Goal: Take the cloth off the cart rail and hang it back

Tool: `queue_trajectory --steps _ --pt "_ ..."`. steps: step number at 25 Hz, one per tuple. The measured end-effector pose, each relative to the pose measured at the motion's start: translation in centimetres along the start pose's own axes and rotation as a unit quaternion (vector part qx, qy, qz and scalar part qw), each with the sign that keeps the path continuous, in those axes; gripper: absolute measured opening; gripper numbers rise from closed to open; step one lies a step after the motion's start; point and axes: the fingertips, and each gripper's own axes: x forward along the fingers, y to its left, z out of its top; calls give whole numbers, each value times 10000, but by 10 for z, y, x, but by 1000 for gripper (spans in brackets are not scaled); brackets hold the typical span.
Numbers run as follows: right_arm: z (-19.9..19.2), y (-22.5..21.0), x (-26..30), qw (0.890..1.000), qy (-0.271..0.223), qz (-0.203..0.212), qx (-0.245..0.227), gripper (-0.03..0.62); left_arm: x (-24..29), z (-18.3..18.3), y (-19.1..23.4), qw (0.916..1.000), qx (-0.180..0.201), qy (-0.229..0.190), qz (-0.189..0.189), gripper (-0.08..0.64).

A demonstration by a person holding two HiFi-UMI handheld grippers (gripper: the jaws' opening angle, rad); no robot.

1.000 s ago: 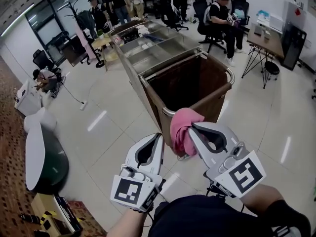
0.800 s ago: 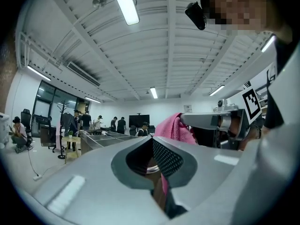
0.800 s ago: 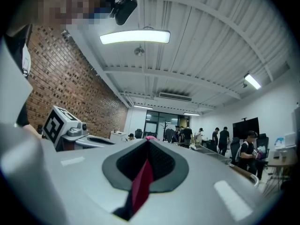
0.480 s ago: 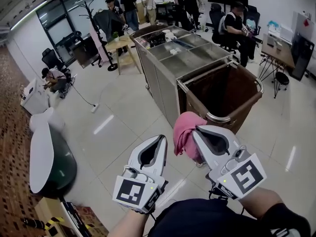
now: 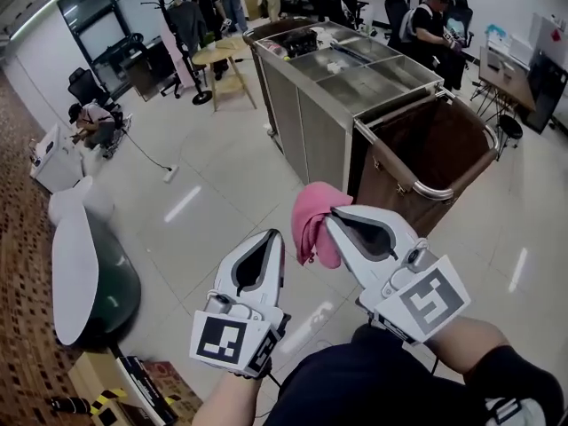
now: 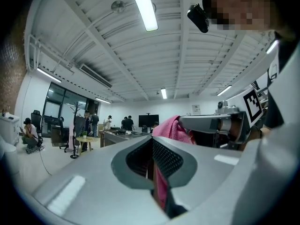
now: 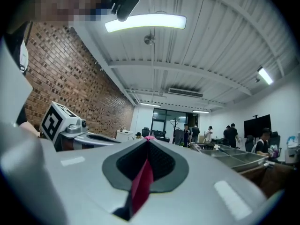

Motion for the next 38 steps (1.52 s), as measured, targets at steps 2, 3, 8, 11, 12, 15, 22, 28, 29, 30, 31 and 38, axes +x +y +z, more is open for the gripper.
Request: queue_trajectory --steps 2,3,8,11,12,15,22,28,29,30,31,38 --pt "17 11 32 9999 128 22 100 8 -4 19 33 10000 -50 20 54 0" --pt "25 14 44 9999 -96 69 -75 8 -5 21 43 9999 -74 27 72 1" --pt "-1 5 74 9997 144 91 188 8 8 -2 67 9998 -83 80 144 1" --pt "-13 -1 89 9991 259 94 310 8 14 -13 81 9998 -45 124 179 1" --pt "-14 -2 96 9991 249 95 315 8 17 -17 89 9997 -51 137 183 1" --pt "1 -21 135 9998 -129 157 55 8 41 -15 125 9996 -97 205 159 0" --pt "-15 -91 231 9991 -372 195 -27 8 121 -47 207 9993 -163 310 154 0" --pt "-27 -123 284 9978 -589 246 -160 8 158 -70 254 9990 -163 386 171 2" --pt "-34 -125 289 9991 -368 227 12 8 162 -72 261 9989 -177 379 198 0" --pt "-43 -126 295 9995 -88 198 229 8 165 -73 268 9989 -181 361 222 0" --pt "-48 -129 300 9990 112 179 384 8 169 -73 274 9990 -167 338 238 0" --pt "-53 -132 340 9989 150 145 410 6 178 -82 317 9990 -181 309 251 0"
